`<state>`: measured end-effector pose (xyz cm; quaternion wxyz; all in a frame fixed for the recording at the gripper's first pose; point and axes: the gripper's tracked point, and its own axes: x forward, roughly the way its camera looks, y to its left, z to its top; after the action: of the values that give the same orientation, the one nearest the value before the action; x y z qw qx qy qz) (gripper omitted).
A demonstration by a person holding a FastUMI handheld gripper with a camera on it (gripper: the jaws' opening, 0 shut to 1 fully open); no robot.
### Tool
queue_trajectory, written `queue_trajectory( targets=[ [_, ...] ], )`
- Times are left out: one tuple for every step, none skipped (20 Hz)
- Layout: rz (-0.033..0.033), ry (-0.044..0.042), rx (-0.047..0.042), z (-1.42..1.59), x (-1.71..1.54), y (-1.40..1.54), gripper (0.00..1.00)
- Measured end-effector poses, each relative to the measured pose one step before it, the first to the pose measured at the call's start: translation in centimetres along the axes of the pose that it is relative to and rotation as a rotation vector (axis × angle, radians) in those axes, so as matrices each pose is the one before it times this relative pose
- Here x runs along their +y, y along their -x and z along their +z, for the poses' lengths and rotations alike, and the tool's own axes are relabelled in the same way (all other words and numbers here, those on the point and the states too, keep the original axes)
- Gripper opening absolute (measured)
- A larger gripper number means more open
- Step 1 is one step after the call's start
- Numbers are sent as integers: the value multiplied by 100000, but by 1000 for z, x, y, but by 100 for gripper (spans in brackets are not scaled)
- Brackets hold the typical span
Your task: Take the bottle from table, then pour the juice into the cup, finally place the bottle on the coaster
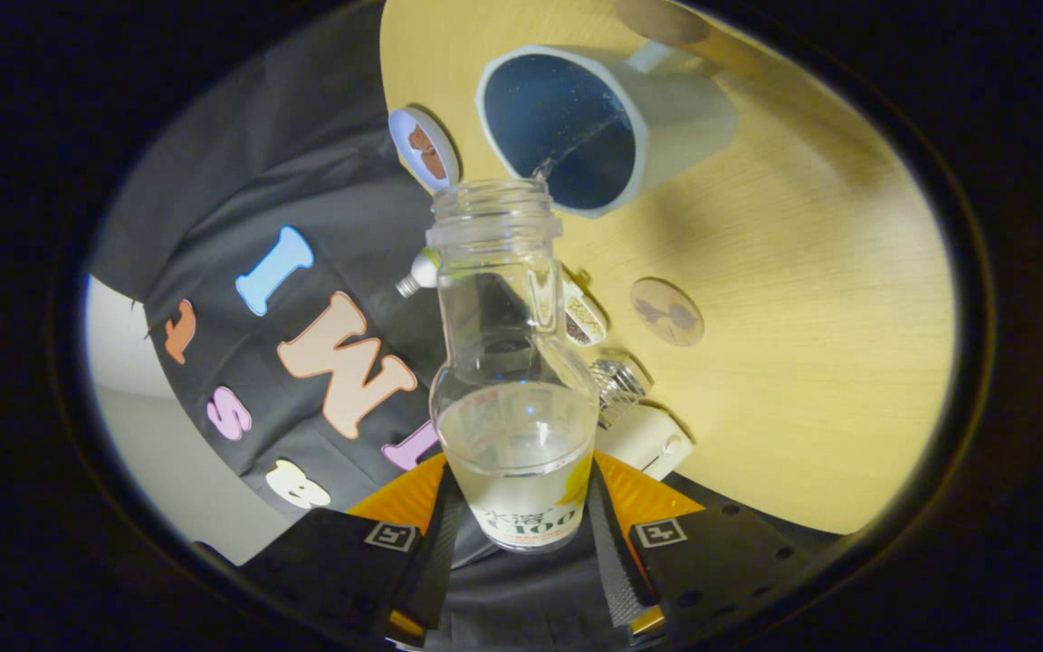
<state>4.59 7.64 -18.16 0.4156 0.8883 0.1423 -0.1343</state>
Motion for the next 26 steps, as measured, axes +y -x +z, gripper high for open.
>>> queue_trajectory(
  targets=[
    [-11,-1091,241,164,50,129,72],
    [-72,-1059,115,181,-109,181,72],
    [-265,-685,51,43,4,153,72],
    [-489,-458,233,-14,27,22,72],
    [-274,-576,181,-76,94,-55,72],
    [-174,-749,182,139,-11,94,72],
    [-223,-857,-105,-38,17,8,72],
    [-210,-903,-80,31,-22,-51,72],
    [-246,-1100,-60,-6,60,81,72],
    [-95,-880,-230,161,-2,11,72],
    [-346,-969,-68,40,-114,57,72],
    [-231,-1029,184,48,-111,-8,72],
    [-287,-433,128,26,63,77,72],
    [-309,-316,232,21,-74,0,72],
    [-269,-184,-17,12,51,-192,72],
    [-247,-1,80,5,-73,-251,72],
    [-383,577,-251,51,-22,-192,72],
    [-861,1741,-854,122,-292,-84,72],
    [-1450,3166,-1154,119,-421,93,72],
    [-1875,4438,-654,-3,-703,-47,72],
    [-1705,5231,-483,-149,-553,140,72],
    [-1797,5723,-145,-13,-586,-146,72],
    [-1925,5750,-1207,331,-558,-141,72],
    [-1077,4547,-1653,334,-463,-9,72],
    [221,3072,-1927,347,-245,260,72],
    [641,2517,-1691,384,-205,120,72]
  ],
)
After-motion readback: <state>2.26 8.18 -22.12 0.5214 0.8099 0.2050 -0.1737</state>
